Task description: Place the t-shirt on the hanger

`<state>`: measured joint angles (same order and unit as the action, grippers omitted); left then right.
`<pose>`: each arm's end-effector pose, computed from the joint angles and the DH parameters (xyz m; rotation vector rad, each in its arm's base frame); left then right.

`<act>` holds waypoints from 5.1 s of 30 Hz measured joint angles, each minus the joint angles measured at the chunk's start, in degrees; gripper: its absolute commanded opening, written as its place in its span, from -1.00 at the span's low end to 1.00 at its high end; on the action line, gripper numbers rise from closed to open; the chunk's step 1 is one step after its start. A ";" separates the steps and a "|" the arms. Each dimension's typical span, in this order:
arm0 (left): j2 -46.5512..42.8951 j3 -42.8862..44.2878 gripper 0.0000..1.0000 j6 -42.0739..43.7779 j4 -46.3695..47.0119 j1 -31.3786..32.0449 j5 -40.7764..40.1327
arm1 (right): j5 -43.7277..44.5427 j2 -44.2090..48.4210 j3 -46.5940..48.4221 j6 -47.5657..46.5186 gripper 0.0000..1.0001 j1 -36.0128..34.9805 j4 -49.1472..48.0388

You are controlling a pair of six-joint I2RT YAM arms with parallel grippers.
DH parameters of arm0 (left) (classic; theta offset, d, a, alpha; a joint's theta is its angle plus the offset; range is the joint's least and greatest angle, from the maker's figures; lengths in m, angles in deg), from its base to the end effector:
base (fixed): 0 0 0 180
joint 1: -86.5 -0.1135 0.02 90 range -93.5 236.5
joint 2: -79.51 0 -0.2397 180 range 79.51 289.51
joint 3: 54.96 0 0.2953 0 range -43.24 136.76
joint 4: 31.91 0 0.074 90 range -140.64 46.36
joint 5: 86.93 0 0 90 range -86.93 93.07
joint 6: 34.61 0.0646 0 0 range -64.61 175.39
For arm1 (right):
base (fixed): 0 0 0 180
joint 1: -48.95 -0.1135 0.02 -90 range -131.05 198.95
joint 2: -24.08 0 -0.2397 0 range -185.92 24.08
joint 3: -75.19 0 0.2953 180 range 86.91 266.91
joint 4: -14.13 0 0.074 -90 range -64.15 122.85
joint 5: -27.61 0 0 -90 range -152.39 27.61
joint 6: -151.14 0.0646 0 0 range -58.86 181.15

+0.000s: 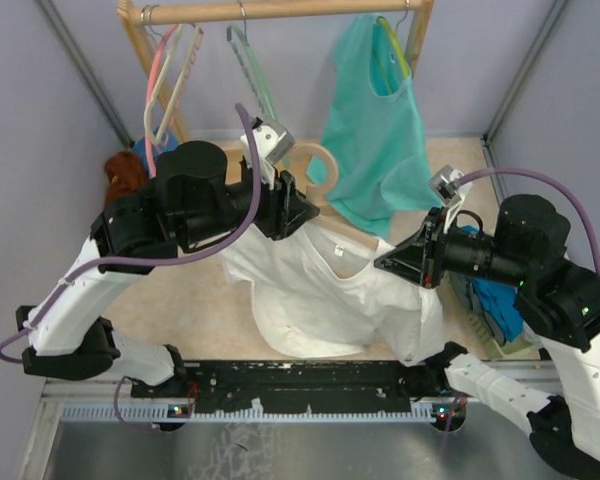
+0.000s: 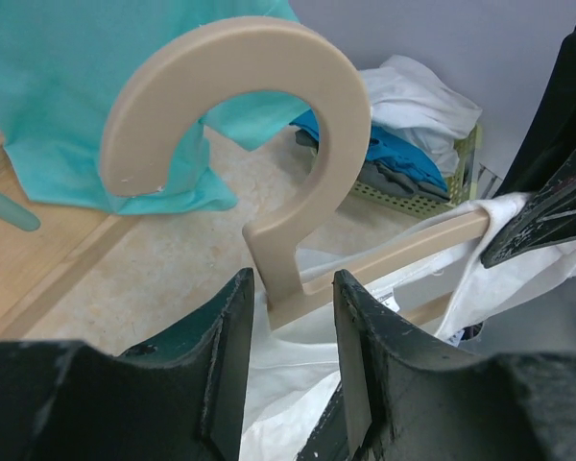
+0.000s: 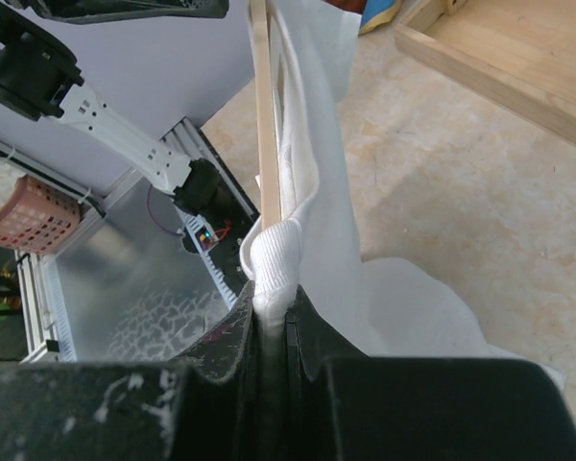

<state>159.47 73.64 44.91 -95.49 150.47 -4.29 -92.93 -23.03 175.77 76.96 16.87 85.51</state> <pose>0.1420 -0.2720 0.5356 0.7719 1.7405 -0.7863 0.1147 0.1107 0.4865 -0.6573 1.8699 1.0594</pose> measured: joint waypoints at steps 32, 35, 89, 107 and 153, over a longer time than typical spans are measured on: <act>3.32 1.55 -0.88 -0.33 5.18 0.13 -7.26 | -0.81 -0.70 0.98 0.94 -0.08 0.07 -4.04; 3.32 1.60 -0.89 1.07 5.18 0.13 -6.62 | -0.48 -1.60 3.74 0.04 -0.08 0.07 -2.58; 2.69 1.84 -0.88 5.38 6.88 0.13 0.02 | -0.33 -3.04 11.08 0.87 -0.04 0.07 -1.51; 2.69 1.84 -0.88 5.38 6.91 0.13 0.02 | -2.34 -1.68 8.24 1.16 -0.49 0.07 0.00; 2.75 0.28 -0.88 5.51 8.59 -0.04 0.90 | -1.16 -2.08 6.40 1.22 -0.75 0.07 -4.02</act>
<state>162.23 73.93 50.42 -86.90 150.42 -3.39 -94.09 -25.11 182.18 78.18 16.94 81.49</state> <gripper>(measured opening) 0.261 0.180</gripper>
